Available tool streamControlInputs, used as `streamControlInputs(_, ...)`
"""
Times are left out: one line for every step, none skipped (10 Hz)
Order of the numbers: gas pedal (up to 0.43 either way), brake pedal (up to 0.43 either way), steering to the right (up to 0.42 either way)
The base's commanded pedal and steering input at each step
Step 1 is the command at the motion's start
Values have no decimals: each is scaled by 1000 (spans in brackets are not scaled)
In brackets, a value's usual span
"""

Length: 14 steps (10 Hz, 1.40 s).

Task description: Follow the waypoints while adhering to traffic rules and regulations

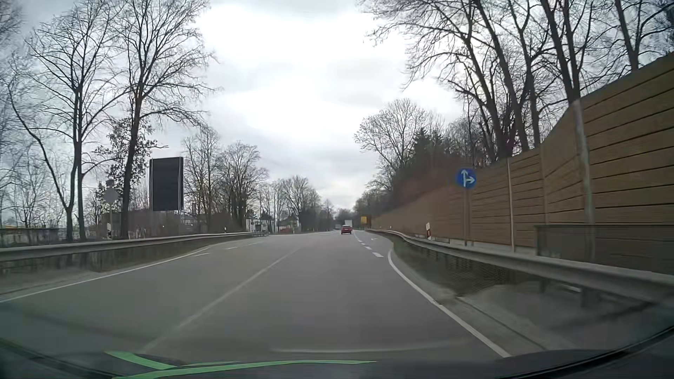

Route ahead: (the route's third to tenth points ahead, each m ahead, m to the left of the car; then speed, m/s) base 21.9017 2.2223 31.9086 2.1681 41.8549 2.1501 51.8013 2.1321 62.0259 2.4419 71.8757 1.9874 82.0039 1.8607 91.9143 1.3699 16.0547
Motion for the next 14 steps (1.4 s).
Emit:
streamControlInputs(98,0,8)
streamControlInputs(98,0,9)
streamControlInputs(98,0,10)
streamControlInputs(98,0,10)
streamControlInputs(98,0,10)
streamControlInputs(98,0,11)
streamControlInputs(98,0,11)
streamControlInputs(87,0,11)
streamControlInputs(79,0,11)
streamControlInputs(79,0,11)
streamControlInputs(67,0,11)
streamControlInputs(67,0,11)
streamControlInputs(59,0,11)
streamControlInputs(59,0,11)
